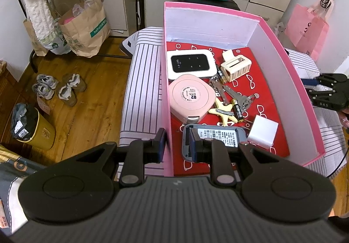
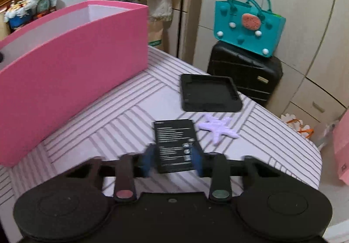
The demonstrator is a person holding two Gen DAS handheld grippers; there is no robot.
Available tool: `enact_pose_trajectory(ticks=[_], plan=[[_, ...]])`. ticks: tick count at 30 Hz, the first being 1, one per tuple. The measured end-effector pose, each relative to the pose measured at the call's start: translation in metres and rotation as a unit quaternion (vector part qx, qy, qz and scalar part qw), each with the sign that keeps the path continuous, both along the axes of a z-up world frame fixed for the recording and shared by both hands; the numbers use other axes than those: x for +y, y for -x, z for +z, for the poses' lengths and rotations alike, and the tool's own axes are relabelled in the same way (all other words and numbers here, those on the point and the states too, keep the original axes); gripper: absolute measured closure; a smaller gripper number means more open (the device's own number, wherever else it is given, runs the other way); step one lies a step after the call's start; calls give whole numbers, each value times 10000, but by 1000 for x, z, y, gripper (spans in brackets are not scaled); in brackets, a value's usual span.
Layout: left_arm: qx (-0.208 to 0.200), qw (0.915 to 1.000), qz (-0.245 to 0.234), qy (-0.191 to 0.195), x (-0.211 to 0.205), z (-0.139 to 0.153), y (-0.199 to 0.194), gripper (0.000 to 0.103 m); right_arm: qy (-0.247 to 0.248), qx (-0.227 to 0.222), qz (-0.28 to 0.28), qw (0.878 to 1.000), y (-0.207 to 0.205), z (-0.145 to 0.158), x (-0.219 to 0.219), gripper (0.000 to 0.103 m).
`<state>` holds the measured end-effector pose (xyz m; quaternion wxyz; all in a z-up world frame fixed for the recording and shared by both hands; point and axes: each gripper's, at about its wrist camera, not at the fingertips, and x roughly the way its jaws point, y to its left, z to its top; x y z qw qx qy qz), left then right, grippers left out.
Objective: Organize rigid objects
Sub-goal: 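Return the right gripper to the bed and grasp the black phone battery, then carry the black battery into the box and release it beside the charger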
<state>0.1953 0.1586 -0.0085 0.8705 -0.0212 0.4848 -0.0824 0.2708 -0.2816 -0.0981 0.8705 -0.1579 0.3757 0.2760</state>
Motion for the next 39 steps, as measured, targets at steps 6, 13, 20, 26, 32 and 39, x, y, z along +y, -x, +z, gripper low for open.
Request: enact_pose_trajectory(ticks=[6, 13, 20, 26, 32, 39], plan=[[-3, 10000, 2, 1, 0, 0, 0, 83, -5, 228, -51, 9997, 6, 4, 5, 64], [10, 10000, -13, 2, -1, -1, -1, 83, 129, 93, -88, 9998, -14, -1, 3, 47], [35, 9999, -103, -88, -5, -1, -2, 83, -281, 591, -376, 9971, -38, -4, 1, 45], [12, 9998, -170, -56, -3, -1, -2, 83, -243, 536, -429, 9973, -33, -6, 3, 44], [-30, 9998, -193, 57, 2, -2, 0, 83, -61, 334, -1144, 9928, -15, -2, 17, 48], [-57, 9996, -245, 123, 6, -3, 2, 83, -237, 281, -987, 9944, 17, 13, 33, 48]])
